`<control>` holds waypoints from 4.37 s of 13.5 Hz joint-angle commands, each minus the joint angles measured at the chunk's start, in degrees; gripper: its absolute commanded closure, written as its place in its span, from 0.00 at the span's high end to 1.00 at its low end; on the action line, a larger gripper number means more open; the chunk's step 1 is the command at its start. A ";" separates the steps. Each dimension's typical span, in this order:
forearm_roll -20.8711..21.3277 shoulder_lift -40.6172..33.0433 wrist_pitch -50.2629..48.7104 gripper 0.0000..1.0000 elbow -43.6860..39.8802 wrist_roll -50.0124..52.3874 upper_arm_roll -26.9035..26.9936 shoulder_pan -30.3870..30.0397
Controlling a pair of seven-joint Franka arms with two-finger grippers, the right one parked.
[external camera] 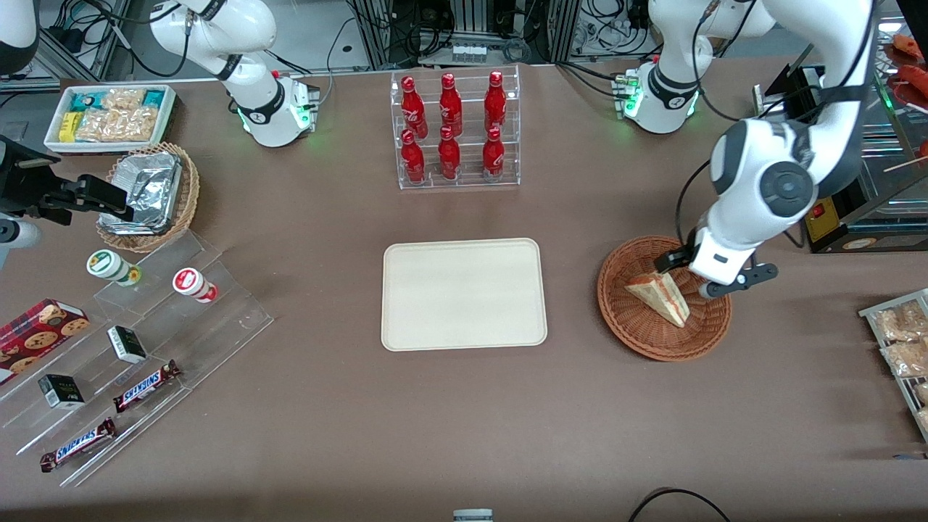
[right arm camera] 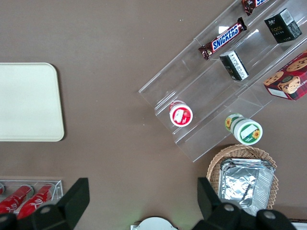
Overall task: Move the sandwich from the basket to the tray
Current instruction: 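Move the left gripper down over the wrapped sandwich in the wicker basket, then close the left gripper on the sandwich and lift it, then carry the sandwich with the left gripper over the beige tray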
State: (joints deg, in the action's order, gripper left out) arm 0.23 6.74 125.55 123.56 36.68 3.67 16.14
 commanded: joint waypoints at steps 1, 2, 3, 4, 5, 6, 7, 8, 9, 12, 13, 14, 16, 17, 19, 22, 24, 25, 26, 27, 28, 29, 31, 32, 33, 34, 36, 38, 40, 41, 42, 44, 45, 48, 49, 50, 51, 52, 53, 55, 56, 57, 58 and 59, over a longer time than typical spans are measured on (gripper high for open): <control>-0.05 1.61 4.68 1.00 0.97 14.85 0.20 1.00; -0.14 1.44 7.05 1.00 2.28 19.18 0.28 0.91; -0.14 1.35 8.38 1.00 3.08 20.96 0.28 0.65; -0.14 1.61 8.57 1.00 3.26 21.41 0.28 0.64; -0.14 1.79 8.66 1.00 3.35 22.81 0.37 0.56; -0.14 2.48 9.18 1.00 3.27 25.17 0.46 0.47; -0.14 3.01 9.88 1.00 3.35 26.50 0.46 0.47; -0.14 3.54 10.67 1.00 3.35 27.65 0.46 0.47; -0.14 4.59 11.38 1.00 3.27 29.66 0.46 0.56; -0.14 6.70 13.75 1.00 3.18 31.87 0.46 0.64; -0.14 7.32 14.37 1.00 3.18 31.88 0.46 0.73; -0.14 7.85 15.42 1.00 3.26 31.88 0.46 0.73; -0.14 9.25 15.69 1.00 3.26 31.88 0.46 0.82; -0.14 9.34 15.34 1.00 3.35 31.96 0.46 0.82; -0.14 9.26 14.38 0.78 3.35 33.62 0.46 0.82; -0.05 7.95 12.19 0.00 3.00 33.81 0.46 1.00; 0.21 6.54 8.24 0.00 1.34 33.02 0.46 0.91; 0.30 6.45 5.43 0.00 -0.67 32.15 0.46 0.91; 0.30 6.45 2.10 0.00 -3.04 30.75 0.37 0.91; 0.21 6.53 -2.89 0.00 -6.72 28.99 0.37 0.91; 0.21 6.88 -7.03 0.00 -10.15 27.15 0.29 1.00; -0.05 7.41 -9.94 0.00 -13.23 25.04 0.20 1.26; -0.32 8.98 -13.47 0.00 -18.25 22.04 0.02 2.74; -0.32 10.21 -14.71 0.00 -19.40 20.29 0.02 3.97; -0.32 11.01 -14.63 0.00 -20.11 17.49 -0.33 5.72; -0.32 11.97 -14.72 0.00 -21.25 15.37 -0.42 7.13; -0.32 14.26 -14.81 0.00 -24.15 13.95 -1.29 9.77; -0.14 18.02 -14.98 0.00 -29.31 12.28 -5.67 10.14; -0.14 22.68 -16.30 0.00 -36.08 11.75 -9.63 10.14; -0.14 25.05 -16.30 0.00 -38.98 10.27 -11.65 10.14; 0.03 27.17 -16.22 0.00 -41.10 9.65 -13.50 10.22; 0.56 30.25 -15.69 0.00 -43.66 9.90 -15.36 12.41; 0.65 31.13 -15.60 0.00 -44.45 10.16 -15.36 13.90; 0.82 34.38 -15.51 0.00 -48.13 14.63 -15.18 17.77; 0.83 35.96 -15.51 0.00 -49.72 16.48 -15.18 18.57; 1.00 37.46 -15.51 0.00 -51.21 17.97 -15.10 19.53; 2.13 38.78 -15.51 0.00 -52.18 19.29 -15.01 20.58; 4.23 39.92 -15.34 0.00 -52.98 20.87 -15.10 21.12; 5.56 40.98 -14.20 0.00 -53.51 22.46 -15.10 21.56; 5.92 41.86 -12.18 0.00 -53.69 23.09 -15.10 21.83; 5.92 42.04 -12.00 0.00 -53.69 23.09 -15.10 21.83; 5.92 42.30 -11.73 0.00 -53.69 23.09 -15.10 22.00; 5.92 42.65 -11.47 0.00 -53.69 23.17 -15.01 22.09; 6.01 43.18 -10.51 0.00 -53.69 23.17 -14.92 22.96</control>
State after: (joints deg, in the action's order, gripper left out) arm 5.19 48.44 114.26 71.89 58.38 -11.89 37.33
